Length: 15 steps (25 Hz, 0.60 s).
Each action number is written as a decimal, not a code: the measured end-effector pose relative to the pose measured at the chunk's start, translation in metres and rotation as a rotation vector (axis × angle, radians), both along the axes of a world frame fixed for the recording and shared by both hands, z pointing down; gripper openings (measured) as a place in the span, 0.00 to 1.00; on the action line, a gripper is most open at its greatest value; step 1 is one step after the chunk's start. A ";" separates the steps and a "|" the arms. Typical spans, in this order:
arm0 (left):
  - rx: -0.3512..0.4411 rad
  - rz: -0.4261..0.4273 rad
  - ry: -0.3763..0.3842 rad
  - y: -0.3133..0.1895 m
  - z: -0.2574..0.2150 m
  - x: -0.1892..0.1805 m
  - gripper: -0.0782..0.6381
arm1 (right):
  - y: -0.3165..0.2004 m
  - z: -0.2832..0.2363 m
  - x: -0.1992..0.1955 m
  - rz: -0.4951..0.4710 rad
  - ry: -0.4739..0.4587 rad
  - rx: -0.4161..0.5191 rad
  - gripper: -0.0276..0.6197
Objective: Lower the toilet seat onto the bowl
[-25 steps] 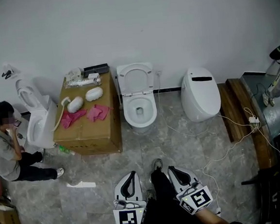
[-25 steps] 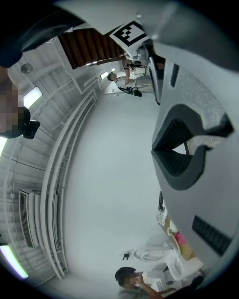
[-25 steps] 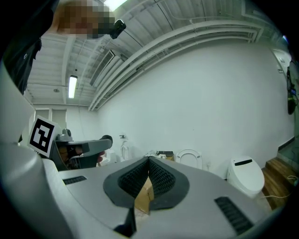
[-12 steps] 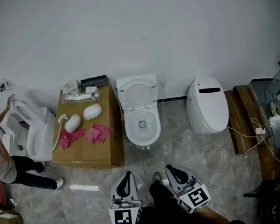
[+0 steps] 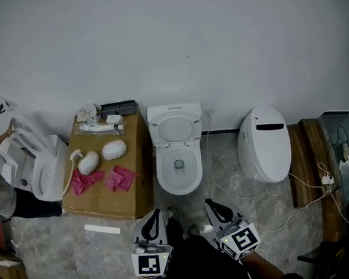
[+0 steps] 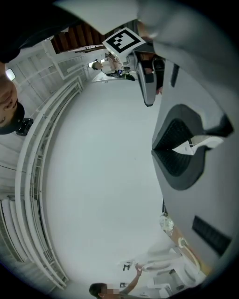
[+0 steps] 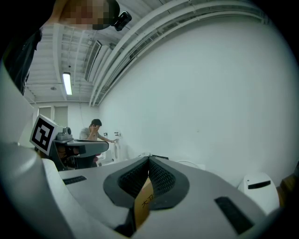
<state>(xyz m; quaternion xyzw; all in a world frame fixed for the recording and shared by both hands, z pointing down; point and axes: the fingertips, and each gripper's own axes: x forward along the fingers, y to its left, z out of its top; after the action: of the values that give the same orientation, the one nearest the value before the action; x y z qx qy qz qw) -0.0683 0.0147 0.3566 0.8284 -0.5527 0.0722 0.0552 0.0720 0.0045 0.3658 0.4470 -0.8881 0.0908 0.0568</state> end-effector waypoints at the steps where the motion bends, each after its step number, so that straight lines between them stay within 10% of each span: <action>1: 0.021 0.004 0.006 -0.013 -0.002 0.001 0.12 | -0.012 0.002 0.002 0.001 0.005 0.000 0.08; 15: -0.062 0.130 -0.084 -0.213 0.034 -0.012 0.12 | -0.198 0.041 0.010 -0.019 0.148 -0.063 0.08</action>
<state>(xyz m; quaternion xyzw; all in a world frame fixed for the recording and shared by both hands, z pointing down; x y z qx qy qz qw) -0.0804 -0.1982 0.3910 0.8567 -0.4970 0.1275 0.0530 0.0818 -0.1931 0.4069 0.4419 -0.8824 0.0850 0.1370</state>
